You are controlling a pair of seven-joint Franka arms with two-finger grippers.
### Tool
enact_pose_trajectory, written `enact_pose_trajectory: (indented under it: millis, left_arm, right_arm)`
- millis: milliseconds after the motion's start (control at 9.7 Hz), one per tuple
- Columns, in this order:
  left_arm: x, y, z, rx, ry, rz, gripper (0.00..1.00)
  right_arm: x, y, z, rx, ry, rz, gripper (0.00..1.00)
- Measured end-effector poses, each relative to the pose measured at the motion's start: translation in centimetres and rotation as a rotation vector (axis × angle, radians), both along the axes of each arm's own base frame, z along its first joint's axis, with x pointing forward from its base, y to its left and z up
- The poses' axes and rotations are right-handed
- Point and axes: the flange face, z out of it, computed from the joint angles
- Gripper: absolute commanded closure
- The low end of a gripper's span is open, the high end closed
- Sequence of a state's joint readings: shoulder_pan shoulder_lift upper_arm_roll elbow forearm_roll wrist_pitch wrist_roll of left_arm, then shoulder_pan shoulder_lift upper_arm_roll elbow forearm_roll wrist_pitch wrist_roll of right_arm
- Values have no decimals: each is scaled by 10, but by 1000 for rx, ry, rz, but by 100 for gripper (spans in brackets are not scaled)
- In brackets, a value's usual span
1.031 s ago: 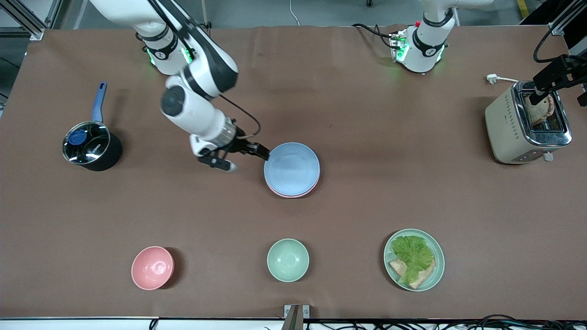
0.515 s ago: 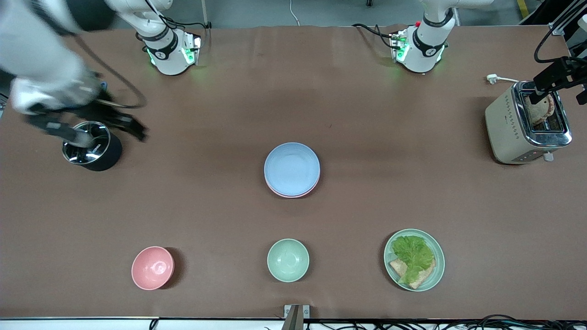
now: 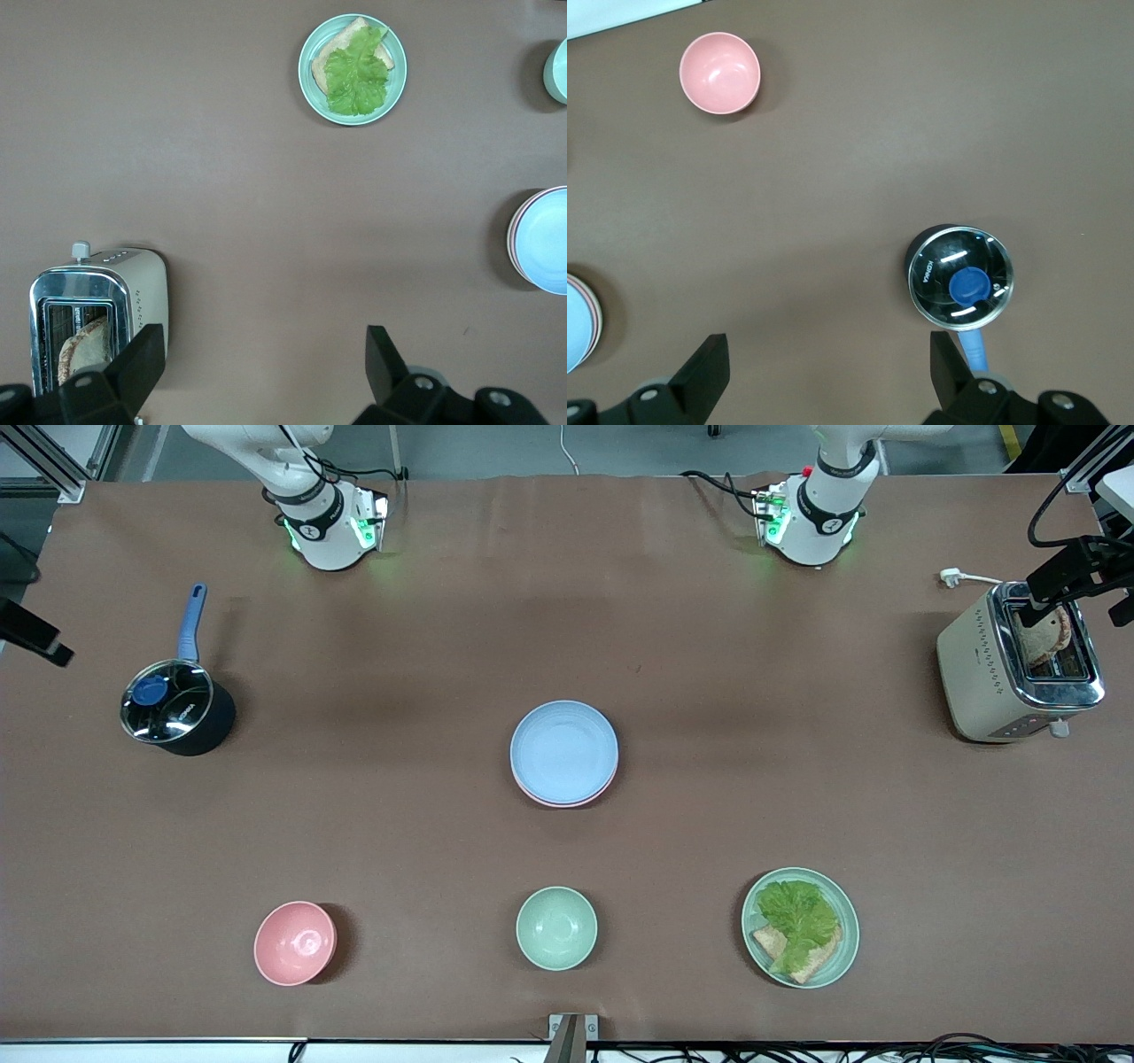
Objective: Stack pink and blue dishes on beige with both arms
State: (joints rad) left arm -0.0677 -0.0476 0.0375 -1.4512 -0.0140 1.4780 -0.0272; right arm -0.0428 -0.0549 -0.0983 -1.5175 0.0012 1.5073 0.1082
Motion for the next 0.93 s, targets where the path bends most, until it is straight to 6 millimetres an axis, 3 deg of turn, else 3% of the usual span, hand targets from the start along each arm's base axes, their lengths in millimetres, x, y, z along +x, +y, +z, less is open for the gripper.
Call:
enact_pose_trajectory:
  millis: [206,515,928]
  left_arm:
    - [-2,-11,-2,0,14,1,0]
    - [-3,-16,-4,4,19,1,0]
    - [-3,-19,-4,20,19,-5,0]
  right_arm:
    - [10,0,12,-2,30,-1,0]
    - [30,2,-14,1,75,9,0]
    - [24,5,-23,1,58,14,0]
